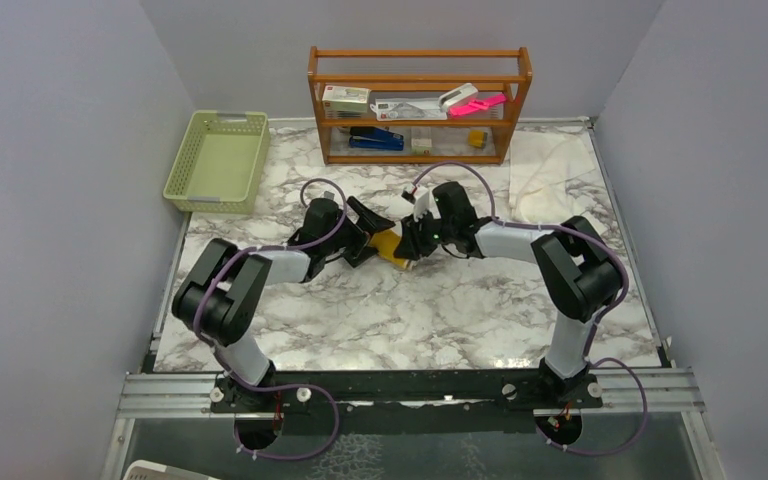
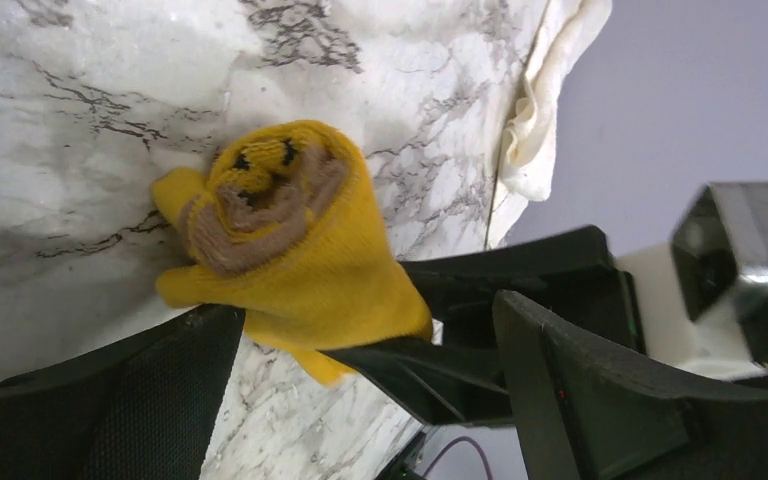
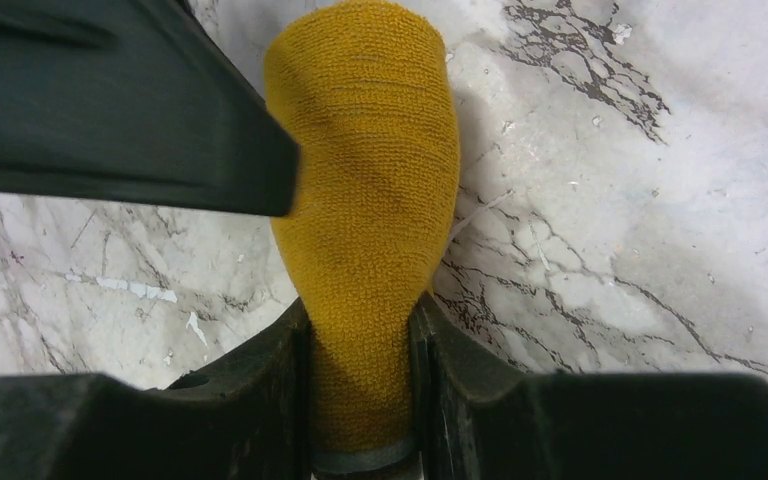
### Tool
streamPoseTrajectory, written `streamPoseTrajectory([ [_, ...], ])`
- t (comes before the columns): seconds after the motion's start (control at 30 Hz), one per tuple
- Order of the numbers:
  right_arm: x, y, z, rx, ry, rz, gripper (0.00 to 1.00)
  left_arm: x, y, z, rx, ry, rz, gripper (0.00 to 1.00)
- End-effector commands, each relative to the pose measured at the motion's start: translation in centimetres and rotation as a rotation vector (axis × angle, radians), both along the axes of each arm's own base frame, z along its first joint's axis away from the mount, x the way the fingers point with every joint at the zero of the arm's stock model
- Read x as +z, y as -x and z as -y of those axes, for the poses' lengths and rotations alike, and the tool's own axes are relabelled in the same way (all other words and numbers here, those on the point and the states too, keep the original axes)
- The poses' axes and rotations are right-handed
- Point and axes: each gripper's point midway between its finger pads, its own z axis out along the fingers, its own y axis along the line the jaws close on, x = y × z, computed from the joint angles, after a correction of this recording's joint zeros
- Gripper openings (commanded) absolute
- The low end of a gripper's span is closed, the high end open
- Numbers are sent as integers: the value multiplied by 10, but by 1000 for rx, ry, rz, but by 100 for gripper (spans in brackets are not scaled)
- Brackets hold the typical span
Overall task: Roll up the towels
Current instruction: Pick up the towel at the center of the board.
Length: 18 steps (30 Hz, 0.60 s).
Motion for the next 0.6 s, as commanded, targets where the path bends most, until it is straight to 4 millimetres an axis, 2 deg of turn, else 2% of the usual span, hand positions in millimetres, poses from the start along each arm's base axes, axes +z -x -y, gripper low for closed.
streamPoseTrajectory([
  [0.0,20,4,-5,41,-47,52,26,-12,-8,21,15,68,-43,97],
  [0.13,25,5,-5,47,-57,60,26,-27,-8,20,54,72,-86,92],
  [0.27,29,8,-9,64,-79,65,26,-32,-11,13,105,64,-80,83],
  [0.4,28,11,-11,74,-86,65,26,-30,-16,11,130,68,-58,69],
  [0.57,29,15,-13,89,-102,64,26,-31,-18,9,146,67,-38,45],
])
